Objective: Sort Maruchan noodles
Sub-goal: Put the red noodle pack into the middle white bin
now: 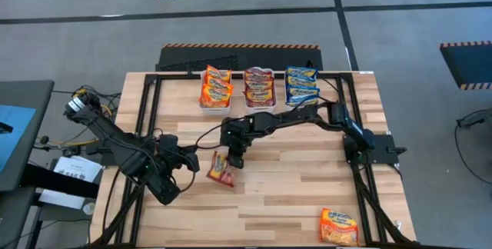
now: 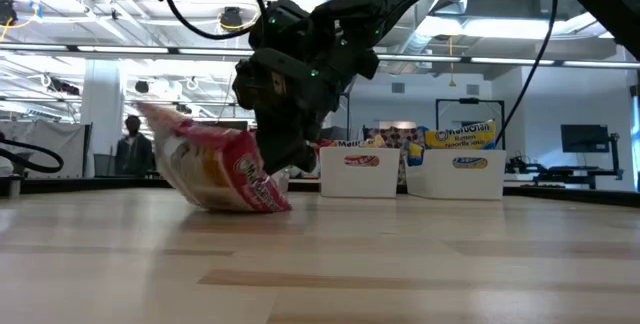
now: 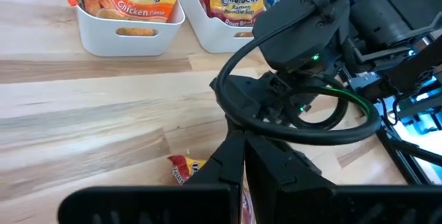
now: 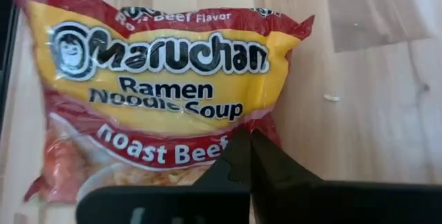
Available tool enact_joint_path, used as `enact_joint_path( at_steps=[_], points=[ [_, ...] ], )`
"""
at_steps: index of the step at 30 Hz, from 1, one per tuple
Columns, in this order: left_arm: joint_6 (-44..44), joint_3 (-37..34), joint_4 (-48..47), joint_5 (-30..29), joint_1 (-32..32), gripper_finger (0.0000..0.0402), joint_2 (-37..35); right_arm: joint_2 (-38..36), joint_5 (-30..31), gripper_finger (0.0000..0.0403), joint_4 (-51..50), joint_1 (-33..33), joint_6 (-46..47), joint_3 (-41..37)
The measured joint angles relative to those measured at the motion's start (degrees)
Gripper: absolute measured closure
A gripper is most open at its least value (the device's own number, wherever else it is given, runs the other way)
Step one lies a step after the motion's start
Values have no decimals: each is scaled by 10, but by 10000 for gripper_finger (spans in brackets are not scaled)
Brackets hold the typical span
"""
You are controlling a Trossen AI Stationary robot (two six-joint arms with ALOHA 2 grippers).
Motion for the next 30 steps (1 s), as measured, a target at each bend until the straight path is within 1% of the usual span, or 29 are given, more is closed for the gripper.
enact_joint_path(
  at_steps=[6,8,12,19,22,30],
  points=[
    [20,0,-4,0,0,401,0,-27,12,398,-35,-2,1,-3],
    [24,0,-13,-1,0,401,0,-45,41,398,-55,0,1,-3],
    [18,0,-38,-1,0,401,-1,-82,79,398,-85,1,1,-4],
    [17,0,-73,0,0,401,-1,-139,139,398,-106,-1,16,-3],
    [25,0,-86,0,0,401,-1,-159,172,398,-113,-4,24,-3],
    [31,0,-122,0,0,401,-1,-194,234,398,-129,-11,47,-2]
  ],
)
